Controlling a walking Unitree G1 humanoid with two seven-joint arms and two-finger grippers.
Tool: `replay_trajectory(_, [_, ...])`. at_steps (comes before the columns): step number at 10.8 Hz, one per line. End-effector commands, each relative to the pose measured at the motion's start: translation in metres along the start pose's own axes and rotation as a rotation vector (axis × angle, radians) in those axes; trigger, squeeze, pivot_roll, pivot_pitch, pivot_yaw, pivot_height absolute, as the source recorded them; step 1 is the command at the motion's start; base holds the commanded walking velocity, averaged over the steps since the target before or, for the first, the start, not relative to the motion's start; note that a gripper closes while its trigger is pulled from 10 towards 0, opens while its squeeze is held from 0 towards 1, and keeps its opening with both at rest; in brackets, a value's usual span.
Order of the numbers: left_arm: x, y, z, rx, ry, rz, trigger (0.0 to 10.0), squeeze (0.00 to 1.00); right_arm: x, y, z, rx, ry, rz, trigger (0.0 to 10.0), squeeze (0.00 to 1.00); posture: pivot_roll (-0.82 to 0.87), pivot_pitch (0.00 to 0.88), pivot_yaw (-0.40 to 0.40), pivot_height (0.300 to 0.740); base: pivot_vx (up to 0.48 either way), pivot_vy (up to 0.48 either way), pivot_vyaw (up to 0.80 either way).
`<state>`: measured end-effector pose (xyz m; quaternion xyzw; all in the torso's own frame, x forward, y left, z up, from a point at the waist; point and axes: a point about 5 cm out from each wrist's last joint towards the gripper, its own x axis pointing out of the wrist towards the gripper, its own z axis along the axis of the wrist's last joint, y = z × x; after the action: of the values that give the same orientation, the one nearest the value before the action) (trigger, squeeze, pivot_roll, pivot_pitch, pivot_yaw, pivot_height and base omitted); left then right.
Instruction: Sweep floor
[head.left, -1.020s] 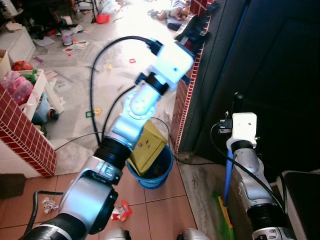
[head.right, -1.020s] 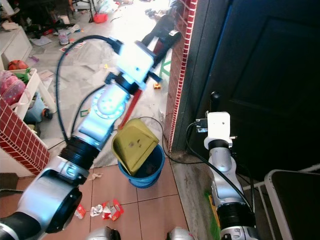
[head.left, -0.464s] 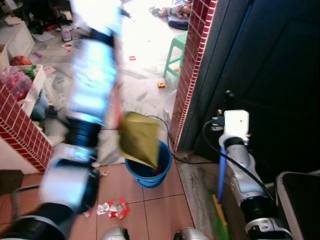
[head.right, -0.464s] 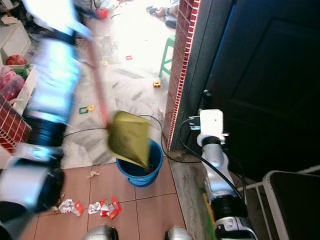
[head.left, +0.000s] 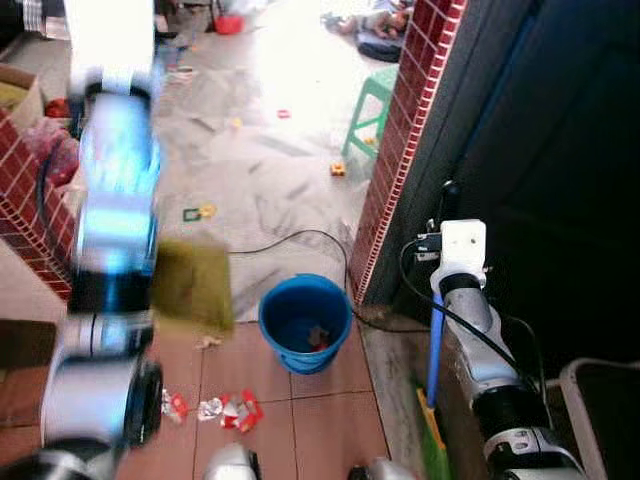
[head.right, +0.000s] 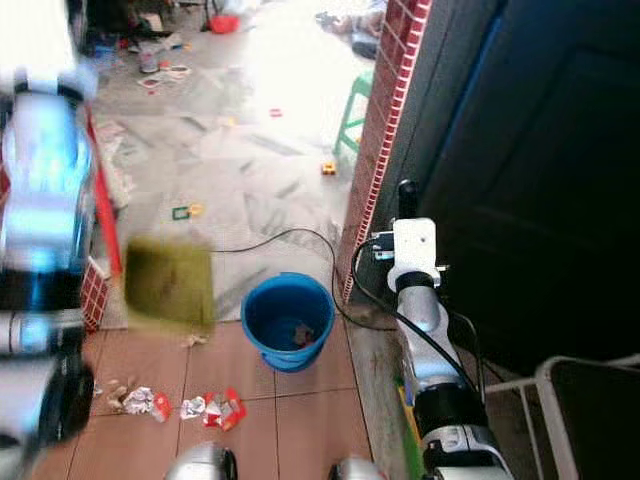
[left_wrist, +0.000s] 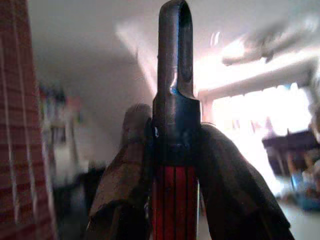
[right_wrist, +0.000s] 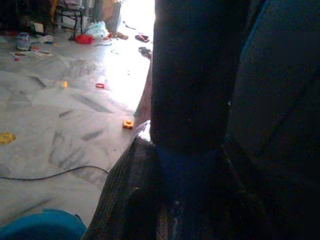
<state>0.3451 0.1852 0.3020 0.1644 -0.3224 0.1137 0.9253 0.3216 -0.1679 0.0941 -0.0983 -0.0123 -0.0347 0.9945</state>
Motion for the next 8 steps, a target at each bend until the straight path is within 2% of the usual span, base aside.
replay_trajectory(1, [-0.015, -0.004, -0.011, -0.061, 0.088, 0.003, 10.0, 0.00, 0.003, 0.002, 0.008, 0.017, -0.038, 0.007, 10.0, 0.00, 0.02, 0.000, -0.060, 0.740, 0.000, 0.000, 0.00])
replay_trajectory(2, [-0.023, -0.005, -0.020, -0.071, 0.137, 0.001, 10.0, 0.00, 0.003, 0.002, 0.008, 0.021, -0.038, 0.008, 10.0, 0.00, 0.02, 0.000, -0.060, 0.740, 0.000, 0.000, 0.00])
replay_trajectory(3, [-0.052, -0.009, -0.044, -0.083, 0.254, -0.015, 10.0, 0.00, 0.002, 0.002, 0.006, 0.033, -0.031, 0.007, 10.0, 0.00, 0.02, 0.000, -0.061, 0.740, 0.000, 0.000, 0.00])
replay_trajectory(4, [-0.069, -0.011, -0.054, -0.081, 0.286, -0.045, 10.0, 0.00, 0.001, 0.001, 0.004, 0.039, -0.027, 0.006, 10.0, 0.00, 0.02, 0.000, -0.058, 0.740, 0.000, 0.000, 0.00])
replay_trajectory(6, [-0.089, -0.018, -0.065, -0.100, 0.363, -0.084, 10.0, 0.00, -0.001, 0.000, 0.004, 0.040, -0.028, 0.005, 10.0, 0.00, 0.00, 0.000, -0.051, 0.740, 0.000, 0.000, 0.00])
replay_trajectory(8, [-0.108, -0.032, -0.067, -0.149, 0.417, -0.144, 10.0, 0.00, -0.002, -0.001, 0.003, 0.031, -0.029, 0.015, 10.0, 0.00, 0.00, 0.000, -0.056, 0.740, 0.000, 0.000, 0.00])
